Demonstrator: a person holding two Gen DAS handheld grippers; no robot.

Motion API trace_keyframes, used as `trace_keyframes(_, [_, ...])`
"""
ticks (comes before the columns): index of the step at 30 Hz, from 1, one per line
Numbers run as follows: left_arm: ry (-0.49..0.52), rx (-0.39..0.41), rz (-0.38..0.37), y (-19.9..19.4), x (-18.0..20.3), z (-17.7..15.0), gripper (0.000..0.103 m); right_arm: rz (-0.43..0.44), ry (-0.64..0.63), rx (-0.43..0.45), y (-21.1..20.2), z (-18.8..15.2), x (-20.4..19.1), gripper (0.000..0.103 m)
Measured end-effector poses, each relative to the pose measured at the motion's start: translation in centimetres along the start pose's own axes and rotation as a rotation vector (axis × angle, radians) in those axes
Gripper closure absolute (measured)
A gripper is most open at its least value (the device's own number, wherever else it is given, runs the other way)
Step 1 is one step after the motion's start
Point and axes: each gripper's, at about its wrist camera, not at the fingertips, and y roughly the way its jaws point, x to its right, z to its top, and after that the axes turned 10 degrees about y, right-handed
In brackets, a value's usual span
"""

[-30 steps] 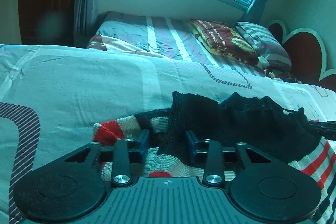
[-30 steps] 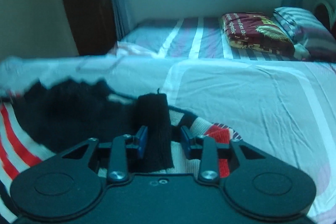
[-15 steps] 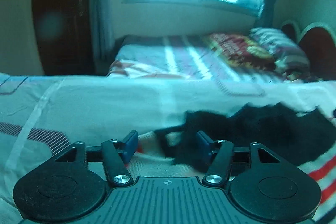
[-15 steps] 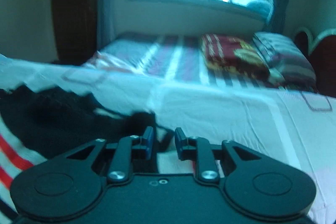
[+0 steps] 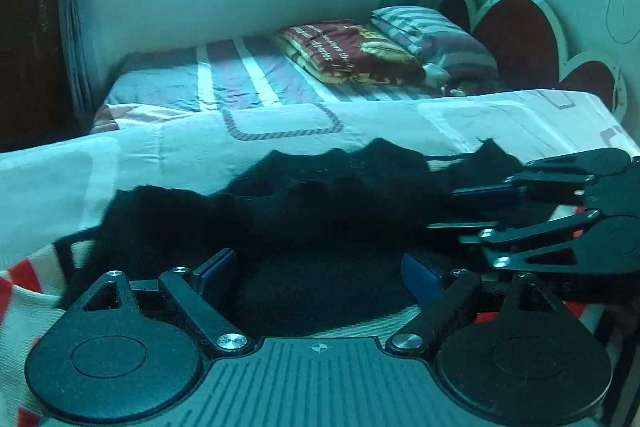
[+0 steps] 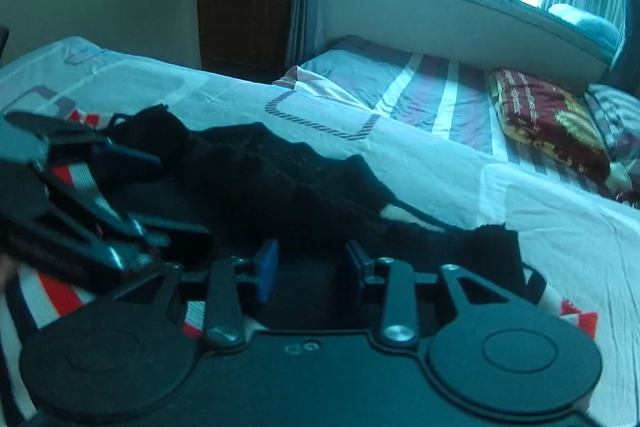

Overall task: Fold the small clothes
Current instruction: 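Lay the hem down near the collar and open both grippers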

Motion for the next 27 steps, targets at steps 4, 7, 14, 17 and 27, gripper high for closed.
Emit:
trace_keyframes(4, [0.013, -0.003, 0.113, -0.6, -3.1, -1.5, 0.014, -0.196, 0.065, 0.034, -0.6, -0.6, 4.2, 0.065])
trace_keyframes(7, [-0.068, 0.018, 0.121, -1.4, -6.4, -2.6, 0.015, -0.147, 0.144, 0.042, -1.5, -1.2, 7.1, 0.071])
trace_keyframes(14, [-0.003, 0.003, 0.169, -2.4, -4.9, -1.7, 0.014, -0.174, 0.1, 0.068, -2.4, -1.3, 5.5, 0.066])
trace_keyframes(17, [0.011, 0.086, 0.132, -6.3, -3.3, -1.9, 0.014, -0.08, 0.134, 0.11, -6.7, -1.4, 5.3, 0.061])
trace_keyframes(27, [0.08, 0.004, 0.062, -4.0, 3.9, -2.9, 0.011, 0.083, -0.032, 0.042, -5.1, -3.2, -1.7, 0.063])
